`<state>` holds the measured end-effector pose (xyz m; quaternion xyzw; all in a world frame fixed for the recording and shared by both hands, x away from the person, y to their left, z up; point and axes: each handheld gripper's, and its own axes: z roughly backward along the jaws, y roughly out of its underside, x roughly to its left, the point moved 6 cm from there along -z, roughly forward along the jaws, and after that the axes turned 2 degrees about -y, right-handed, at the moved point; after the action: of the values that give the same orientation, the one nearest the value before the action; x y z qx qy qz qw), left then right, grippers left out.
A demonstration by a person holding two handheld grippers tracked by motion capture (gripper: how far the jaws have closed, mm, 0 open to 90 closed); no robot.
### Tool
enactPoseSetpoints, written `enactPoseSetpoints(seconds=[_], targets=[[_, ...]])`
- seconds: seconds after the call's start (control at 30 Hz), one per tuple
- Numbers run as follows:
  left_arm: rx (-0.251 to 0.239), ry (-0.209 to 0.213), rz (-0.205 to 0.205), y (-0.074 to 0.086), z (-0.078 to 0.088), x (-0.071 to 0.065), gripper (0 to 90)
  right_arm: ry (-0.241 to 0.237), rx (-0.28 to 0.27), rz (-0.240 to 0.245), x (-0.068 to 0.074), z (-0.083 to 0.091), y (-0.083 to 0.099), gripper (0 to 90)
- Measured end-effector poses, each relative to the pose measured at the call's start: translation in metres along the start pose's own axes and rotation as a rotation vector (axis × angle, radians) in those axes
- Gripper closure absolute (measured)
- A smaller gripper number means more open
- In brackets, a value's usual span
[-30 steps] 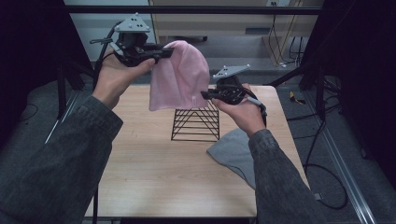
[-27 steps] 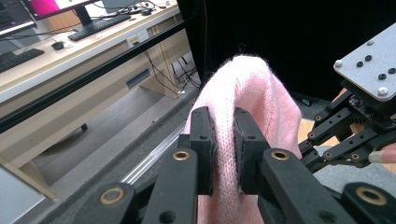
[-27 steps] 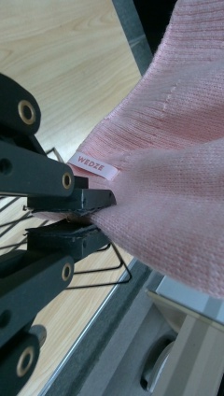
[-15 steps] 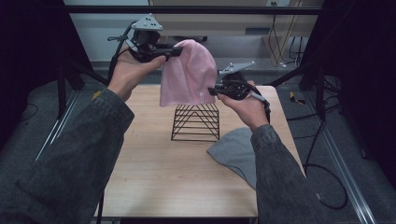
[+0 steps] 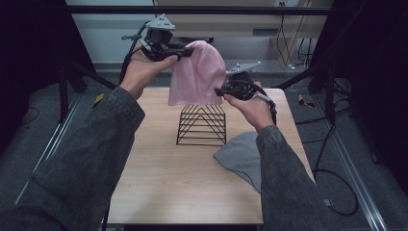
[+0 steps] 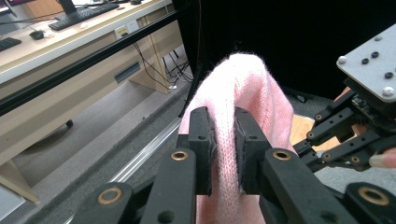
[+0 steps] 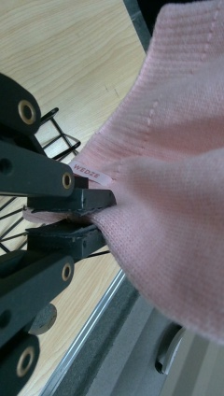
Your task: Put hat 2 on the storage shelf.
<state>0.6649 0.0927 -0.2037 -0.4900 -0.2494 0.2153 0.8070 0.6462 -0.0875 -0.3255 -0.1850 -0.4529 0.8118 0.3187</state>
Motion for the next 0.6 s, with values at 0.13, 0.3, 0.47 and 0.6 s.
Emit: enactPoseSetpoints(seconds=[0.13, 0.3, 0.47, 0.6], targets=[[0.010, 0.000, 0.006, 0.004, -0.005, 0.003, 79.3, 0.002, 0.012, 0.014, 0.001, -0.003, 0.001, 82.9], [0.014, 0.002, 0.027, 0.007, -0.009, 0.007, 79.3, 0.003, 0.018, 0.011, 0.000, -0.002, 0.002, 82.9], [0.014, 0.000, 0.033, 0.007, -0.011, 0.005, 79.2, 0.004, 0.008, 0.001, -0.002, 0.010, 0.004, 83.3], [0.027, -0.002, 0.030, 0.008, -0.014, 0.004, 79.2, 0.002, 0.008, -0.005, -0.003, 0.014, 0.008, 83.5]])
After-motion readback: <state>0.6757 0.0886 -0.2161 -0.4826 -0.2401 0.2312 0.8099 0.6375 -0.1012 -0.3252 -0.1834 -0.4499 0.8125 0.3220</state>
